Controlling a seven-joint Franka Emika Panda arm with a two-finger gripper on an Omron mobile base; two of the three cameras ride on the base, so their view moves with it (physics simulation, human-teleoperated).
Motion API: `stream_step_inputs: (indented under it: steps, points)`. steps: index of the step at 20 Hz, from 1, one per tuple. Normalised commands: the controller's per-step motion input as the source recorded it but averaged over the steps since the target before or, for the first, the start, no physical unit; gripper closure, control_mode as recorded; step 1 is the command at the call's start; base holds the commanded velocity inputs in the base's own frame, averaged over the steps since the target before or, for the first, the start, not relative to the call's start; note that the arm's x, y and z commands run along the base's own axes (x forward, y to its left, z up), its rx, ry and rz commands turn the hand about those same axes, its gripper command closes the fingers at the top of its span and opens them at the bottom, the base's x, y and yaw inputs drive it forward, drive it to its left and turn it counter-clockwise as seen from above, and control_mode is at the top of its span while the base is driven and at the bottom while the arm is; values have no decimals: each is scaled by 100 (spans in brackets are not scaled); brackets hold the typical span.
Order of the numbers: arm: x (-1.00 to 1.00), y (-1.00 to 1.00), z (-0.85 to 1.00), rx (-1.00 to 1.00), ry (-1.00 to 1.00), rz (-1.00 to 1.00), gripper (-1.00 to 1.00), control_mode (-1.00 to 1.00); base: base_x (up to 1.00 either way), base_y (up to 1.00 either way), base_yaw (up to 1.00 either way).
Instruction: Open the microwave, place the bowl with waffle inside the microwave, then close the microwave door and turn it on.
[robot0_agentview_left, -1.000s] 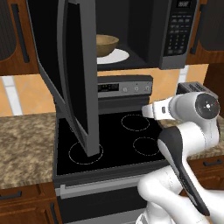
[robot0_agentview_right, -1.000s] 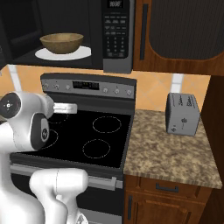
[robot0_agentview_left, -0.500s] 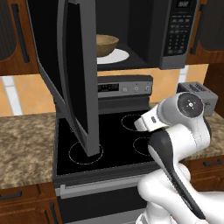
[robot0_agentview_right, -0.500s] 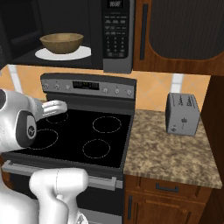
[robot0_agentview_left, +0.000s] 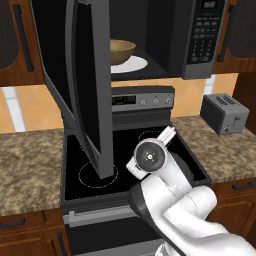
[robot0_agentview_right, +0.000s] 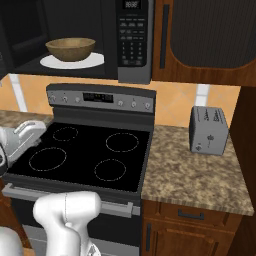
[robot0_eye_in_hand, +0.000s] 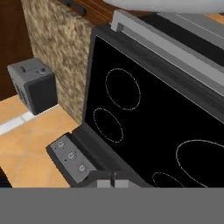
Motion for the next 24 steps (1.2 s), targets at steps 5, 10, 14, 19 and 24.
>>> stream_step_inputs:
  steps: [5,10,14,19,24]
  points:
    - [-16,70,0,-69,-3,0,100,-100,0,0,0]
    - [-5,66,0,-76,0,3,100,-100,0,0,0]
    - [0,69,0,-81,0,5,100,-100,0,0,0]
    - [-16,73,3,-72,0,3,100,-100,0,0,0]
    - [-31,81,19,-54,-4,0,100,-100,0,0,0]
